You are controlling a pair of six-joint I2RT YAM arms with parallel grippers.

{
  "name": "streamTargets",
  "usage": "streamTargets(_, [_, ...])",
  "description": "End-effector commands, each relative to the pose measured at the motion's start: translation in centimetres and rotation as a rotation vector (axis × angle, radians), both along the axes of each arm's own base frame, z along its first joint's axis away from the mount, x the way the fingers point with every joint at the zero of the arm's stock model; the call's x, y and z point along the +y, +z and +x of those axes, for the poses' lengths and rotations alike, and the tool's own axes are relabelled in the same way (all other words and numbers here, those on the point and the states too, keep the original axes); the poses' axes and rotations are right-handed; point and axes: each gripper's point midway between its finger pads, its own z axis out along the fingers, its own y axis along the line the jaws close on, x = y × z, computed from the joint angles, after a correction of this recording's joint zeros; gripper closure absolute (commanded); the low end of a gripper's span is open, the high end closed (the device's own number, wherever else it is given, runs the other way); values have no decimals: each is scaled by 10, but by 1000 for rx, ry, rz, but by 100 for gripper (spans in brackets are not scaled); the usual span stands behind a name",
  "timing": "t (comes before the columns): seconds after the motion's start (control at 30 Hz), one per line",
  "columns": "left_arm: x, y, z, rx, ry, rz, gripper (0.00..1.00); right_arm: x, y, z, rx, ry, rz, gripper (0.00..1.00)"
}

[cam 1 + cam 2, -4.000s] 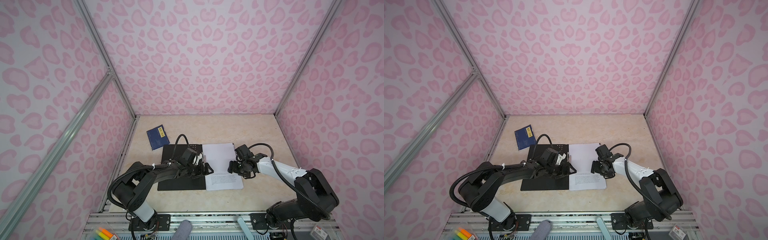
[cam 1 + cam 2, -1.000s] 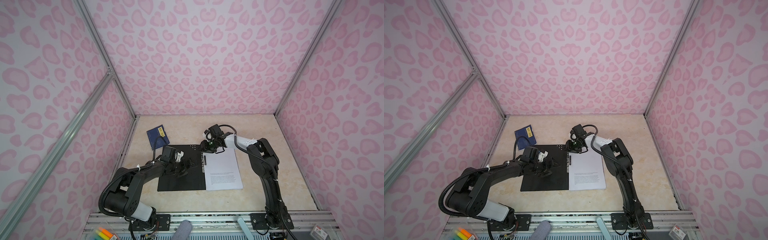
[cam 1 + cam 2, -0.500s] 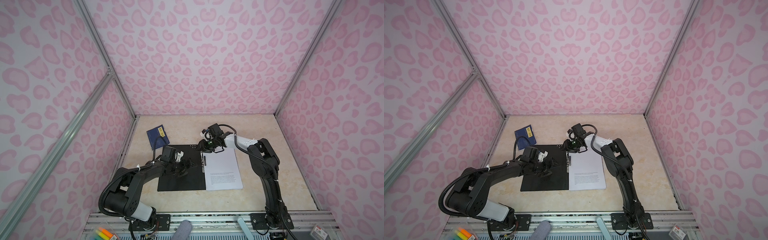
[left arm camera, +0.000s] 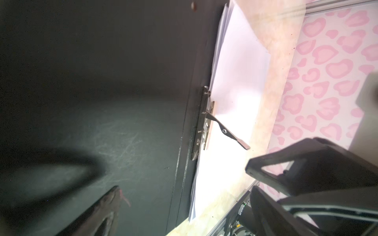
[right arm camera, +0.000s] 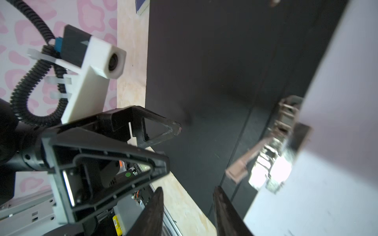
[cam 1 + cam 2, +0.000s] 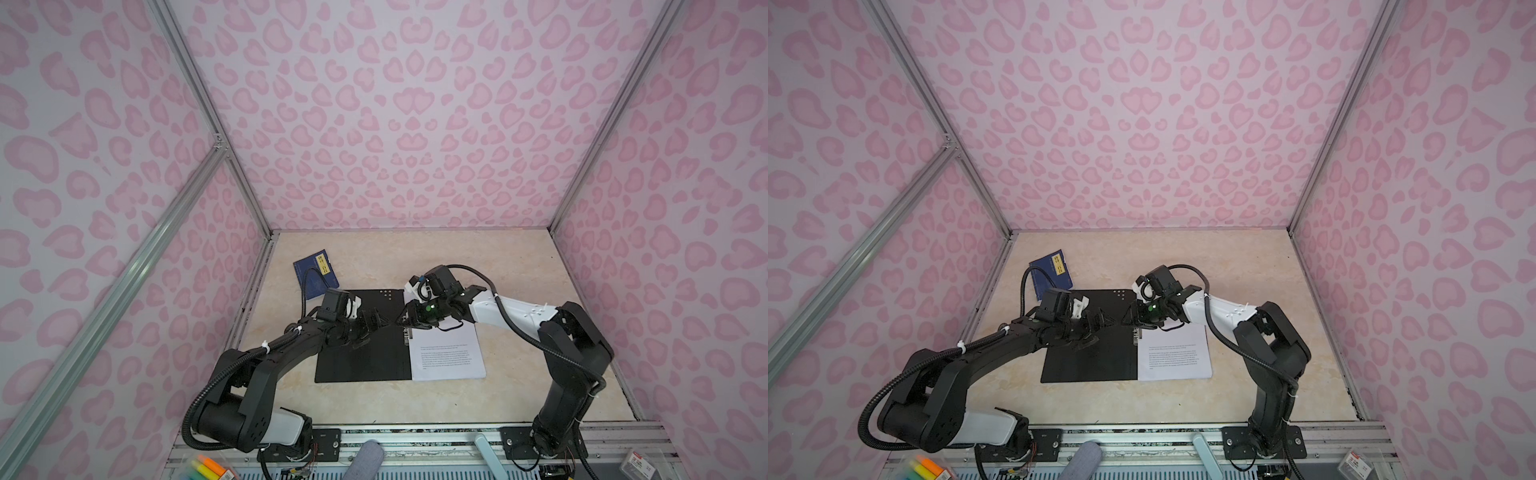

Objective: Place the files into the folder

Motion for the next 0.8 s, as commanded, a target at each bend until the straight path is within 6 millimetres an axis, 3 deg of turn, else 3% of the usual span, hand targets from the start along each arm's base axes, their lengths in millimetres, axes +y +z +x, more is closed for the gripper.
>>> streamTargets(0.0, [6, 1, 8, -18, -20, 97, 8, -22, 10, 16, -72, -176, -86, 59])
streamTargets(0.1, [3, 0, 19, -17, -64, 217, 23, -39, 16, 14, -49, -261, -177, 61])
streamTargets(0.23, [-14, -5, 39, -12, -144, 352, 43, -49, 12, 10, 105, -387, -154, 77])
streamTargets(0.43, [-44, -16, 62, 7, -215, 402, 62, -39, 3, 6, 281, -499, -162, 81])
streamTargets(0.63, [-64, -27, 69, 19, -266, 454, 71, -30, -7, 3, 373, -549, -158, 79])
streamTargets(0.77, [-74, -37, 73, 30, -282, 459, 72, -26, -12, 2, 401, -549, -154, 72])
